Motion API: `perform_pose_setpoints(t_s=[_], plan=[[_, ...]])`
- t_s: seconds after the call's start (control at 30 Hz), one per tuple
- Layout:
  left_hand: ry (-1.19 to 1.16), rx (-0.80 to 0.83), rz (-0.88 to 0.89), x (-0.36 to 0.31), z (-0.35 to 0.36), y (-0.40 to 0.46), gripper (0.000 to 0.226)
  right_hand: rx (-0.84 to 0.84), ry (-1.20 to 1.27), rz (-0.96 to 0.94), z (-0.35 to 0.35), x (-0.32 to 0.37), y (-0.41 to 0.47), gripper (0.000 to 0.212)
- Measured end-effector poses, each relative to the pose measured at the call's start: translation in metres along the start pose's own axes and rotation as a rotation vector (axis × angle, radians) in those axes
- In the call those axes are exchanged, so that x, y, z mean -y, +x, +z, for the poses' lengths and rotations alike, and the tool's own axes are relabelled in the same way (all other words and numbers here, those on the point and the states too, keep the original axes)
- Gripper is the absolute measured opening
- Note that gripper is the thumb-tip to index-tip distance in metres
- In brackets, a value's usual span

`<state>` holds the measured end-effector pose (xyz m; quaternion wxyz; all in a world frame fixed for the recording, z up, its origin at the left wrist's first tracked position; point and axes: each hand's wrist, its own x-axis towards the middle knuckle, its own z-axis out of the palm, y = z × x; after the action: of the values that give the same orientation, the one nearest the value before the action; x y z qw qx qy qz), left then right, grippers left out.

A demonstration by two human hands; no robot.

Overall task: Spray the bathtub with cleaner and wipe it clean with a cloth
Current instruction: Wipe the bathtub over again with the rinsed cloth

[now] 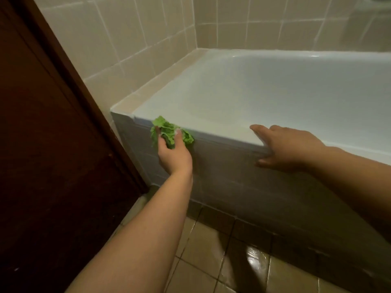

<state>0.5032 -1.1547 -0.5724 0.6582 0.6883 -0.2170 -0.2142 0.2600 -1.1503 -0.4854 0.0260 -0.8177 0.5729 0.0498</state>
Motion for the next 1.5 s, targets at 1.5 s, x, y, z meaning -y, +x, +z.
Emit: perform_pose_setpoints(t_s=[1.5], plan=[[0.062, 0.212, -0.241, 0.127, 0.042, -0.108, 0.063, -0.016, -0.02, 0.102, 0.008, -0.009, 0.014, 0.07]])
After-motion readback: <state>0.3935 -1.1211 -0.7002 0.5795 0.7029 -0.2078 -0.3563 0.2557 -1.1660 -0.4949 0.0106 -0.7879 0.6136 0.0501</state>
